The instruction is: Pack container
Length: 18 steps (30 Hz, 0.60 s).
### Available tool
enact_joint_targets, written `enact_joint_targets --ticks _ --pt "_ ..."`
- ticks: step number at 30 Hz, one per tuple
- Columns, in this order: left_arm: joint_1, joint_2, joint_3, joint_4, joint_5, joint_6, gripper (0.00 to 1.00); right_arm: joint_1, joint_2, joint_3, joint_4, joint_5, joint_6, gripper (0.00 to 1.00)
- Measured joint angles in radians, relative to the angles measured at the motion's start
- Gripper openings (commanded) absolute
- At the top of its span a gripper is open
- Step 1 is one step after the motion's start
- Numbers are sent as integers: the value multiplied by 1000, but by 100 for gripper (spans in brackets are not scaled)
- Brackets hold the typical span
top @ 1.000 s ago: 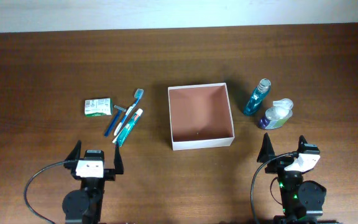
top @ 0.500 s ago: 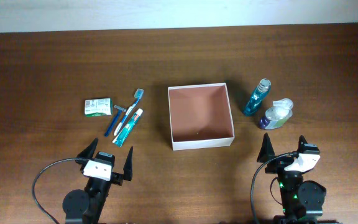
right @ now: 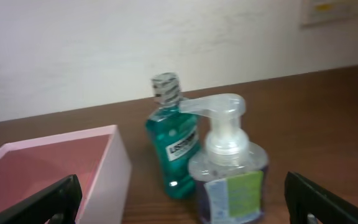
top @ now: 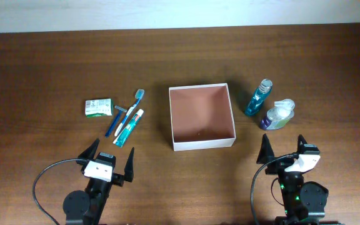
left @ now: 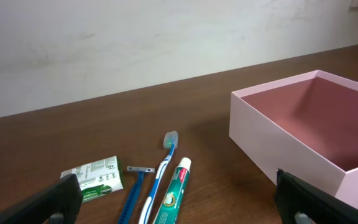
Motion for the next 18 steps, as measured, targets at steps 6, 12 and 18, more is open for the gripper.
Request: enact_joint_targets --ticks 6,12,18 --pt "0 0 0 0 0 0 100 0 61 77 -12 -15 -1 98" --pt "0 -1 0 1 4 0 100 1 349 435 -150 3 -21 99" --pt "0 -2 0 0 7 0 100 1 780 910 -467 31 -100 99"
